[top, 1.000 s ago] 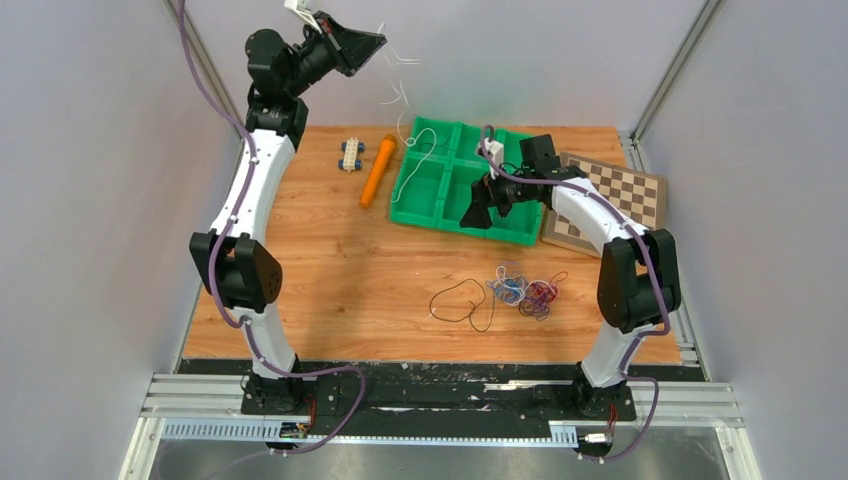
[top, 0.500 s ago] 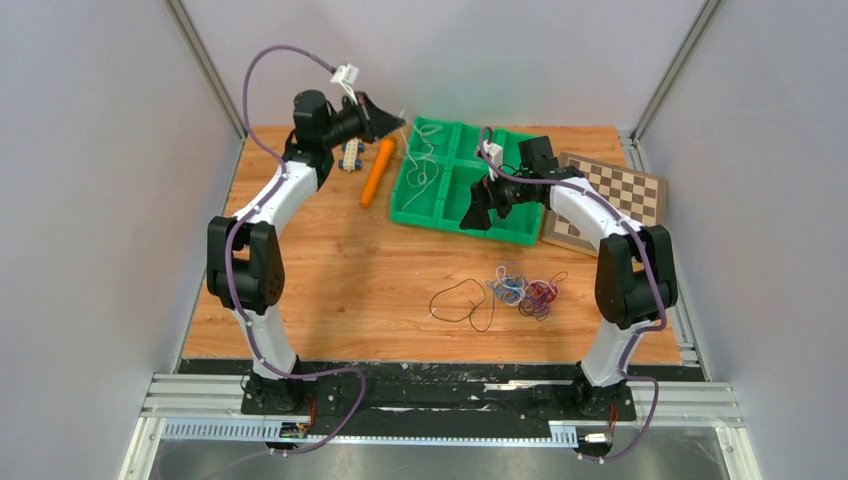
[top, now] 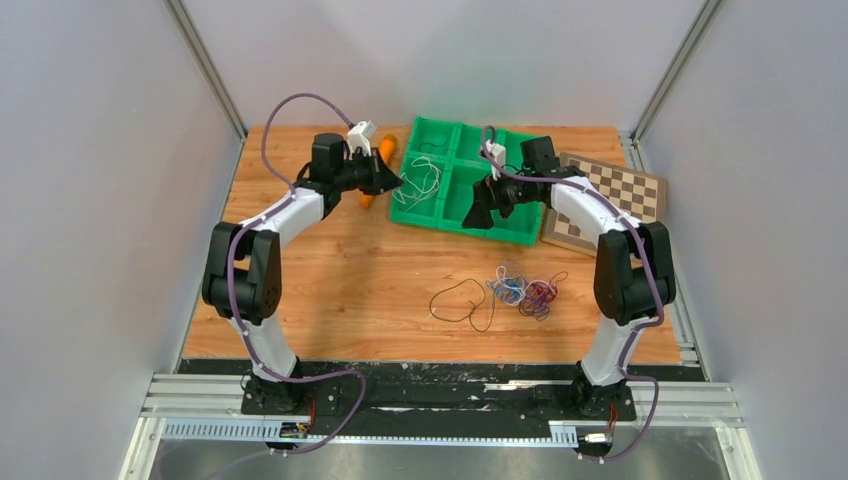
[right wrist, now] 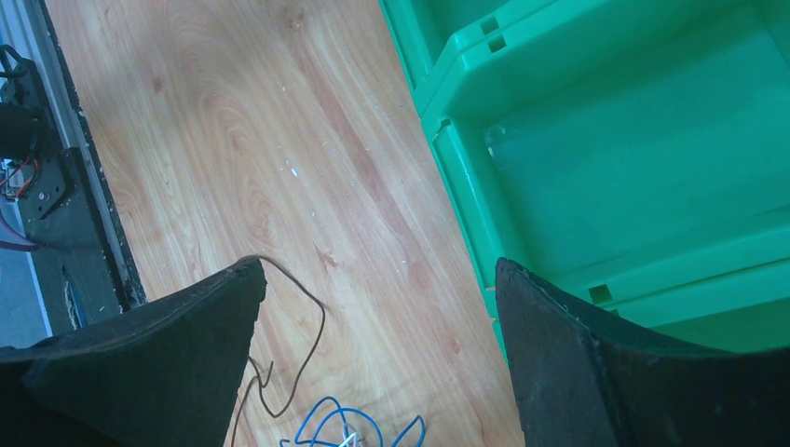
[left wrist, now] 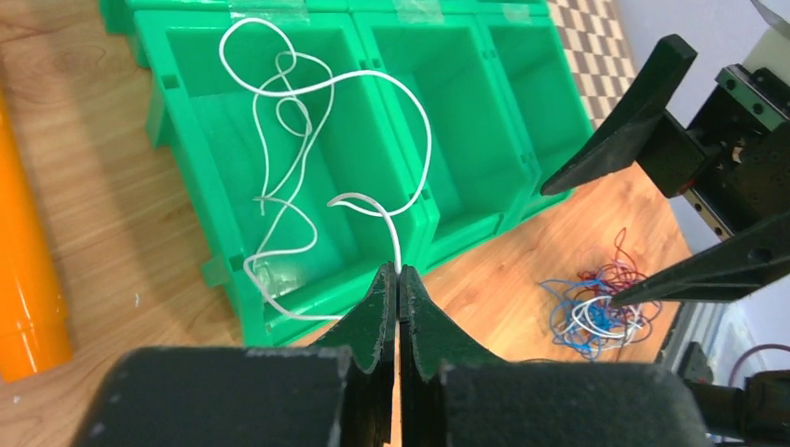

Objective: Untangle the cables

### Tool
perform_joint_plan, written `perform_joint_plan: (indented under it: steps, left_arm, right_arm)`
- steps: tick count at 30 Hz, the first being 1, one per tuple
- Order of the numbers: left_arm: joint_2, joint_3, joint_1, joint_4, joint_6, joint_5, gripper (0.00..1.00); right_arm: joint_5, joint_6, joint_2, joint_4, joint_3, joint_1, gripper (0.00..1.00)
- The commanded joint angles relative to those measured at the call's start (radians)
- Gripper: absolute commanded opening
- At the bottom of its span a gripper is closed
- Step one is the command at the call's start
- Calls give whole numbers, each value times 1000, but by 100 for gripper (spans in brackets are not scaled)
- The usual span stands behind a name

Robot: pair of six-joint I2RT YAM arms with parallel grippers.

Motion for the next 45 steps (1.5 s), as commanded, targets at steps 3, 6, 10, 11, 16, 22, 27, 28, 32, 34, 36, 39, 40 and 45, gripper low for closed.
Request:
perform_joint_plan:
  steps: [3,6,10,11,16,22,27,28,32,34,36,39,40,45]
  left_arm:
    - [107,200,-94,-182,142,-204,0]
    - [186,309,-140,-280,187,-361,0]
    - [273,399,-188,-340,209,-509,0]
    - [297,418,-196,-347,212,-529,0]
    - [373,474,-204,-385,227,-549,0]
    - [332,471,-204,-421,242,-469,37]
    - [162,414,-204,-382,254,-399,64]
    - [145,419,-203,-393,260,-397,67]
    - [11,379,-178,-398,294,-291,78]
    - [-58,312,-154,-338,295,-216,91]
    - [-117,227,-126,-315,298,-150,96]
    - [-196,134,-81,-289,260,-67,100]
    - [-241,73,-54,-268,244,-13,100]
    - [-403,-153,-10,-246,213,146,100]
  right_arm:
    - [-10,22,31,28,59,-4,91]
    - [-5,21,29,28,57,-8,91]
    - [-1,24,22,25,50,-23,91]
    - [-1,25,19,22,47,-28,91]
    - [12,-6,-17,-16,26,-44,91]
    - [64,-124,-92,-102,-33,-49,91]
    - [128,-222,-154,-207,-76,-50,90]
    - [142,-246,-166,-237,-84,-49,90]
    - [174,-343,-191,-387,-109,-49,91]
    - [181,-384,-200,-433,-132,-49,91]
    - [205,-414,-201,-457,-165,-46,91]
    - [241,-435,-187,-447,-236,-37,91]
    - [247,-434,-177,-433,-258,-34,90]
    - [247,-401,-71,-305,-317,54,82]
